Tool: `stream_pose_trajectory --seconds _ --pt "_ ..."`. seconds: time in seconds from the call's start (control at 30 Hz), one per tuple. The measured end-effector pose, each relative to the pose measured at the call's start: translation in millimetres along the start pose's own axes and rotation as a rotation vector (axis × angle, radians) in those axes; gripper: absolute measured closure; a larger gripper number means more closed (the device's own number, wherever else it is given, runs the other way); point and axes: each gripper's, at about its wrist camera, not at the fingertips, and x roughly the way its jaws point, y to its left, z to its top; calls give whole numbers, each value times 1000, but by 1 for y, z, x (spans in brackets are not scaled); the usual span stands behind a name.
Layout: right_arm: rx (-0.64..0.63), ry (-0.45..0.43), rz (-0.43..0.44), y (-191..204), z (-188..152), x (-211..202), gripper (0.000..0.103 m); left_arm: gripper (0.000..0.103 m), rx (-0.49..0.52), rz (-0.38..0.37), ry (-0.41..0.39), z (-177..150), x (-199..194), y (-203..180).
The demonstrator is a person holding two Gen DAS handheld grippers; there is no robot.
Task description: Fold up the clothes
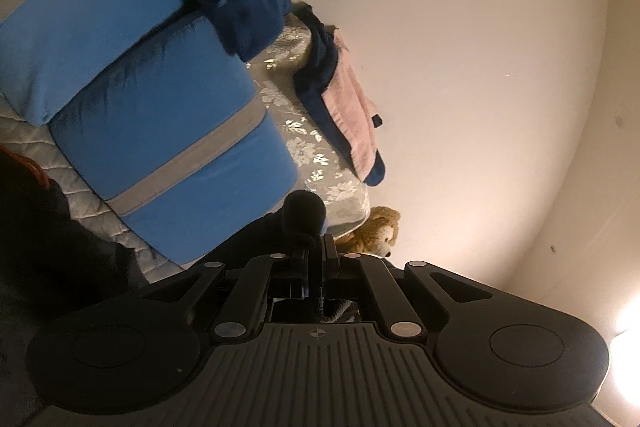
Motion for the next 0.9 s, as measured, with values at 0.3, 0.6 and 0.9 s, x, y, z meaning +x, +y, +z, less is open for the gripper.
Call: stream_pose_trajectory --seconds 0.3,0.6,0.9 --pt "-1 69 80 -17 -8 2 58 98 30 36 32 3 -14 18" --pt "95 91 23 -35 -5 -7 92 98 123 166 95 8 -43 44" --pt "191 103 7 -47 -5 -4 92 98 208 319 163 4 -64 93"
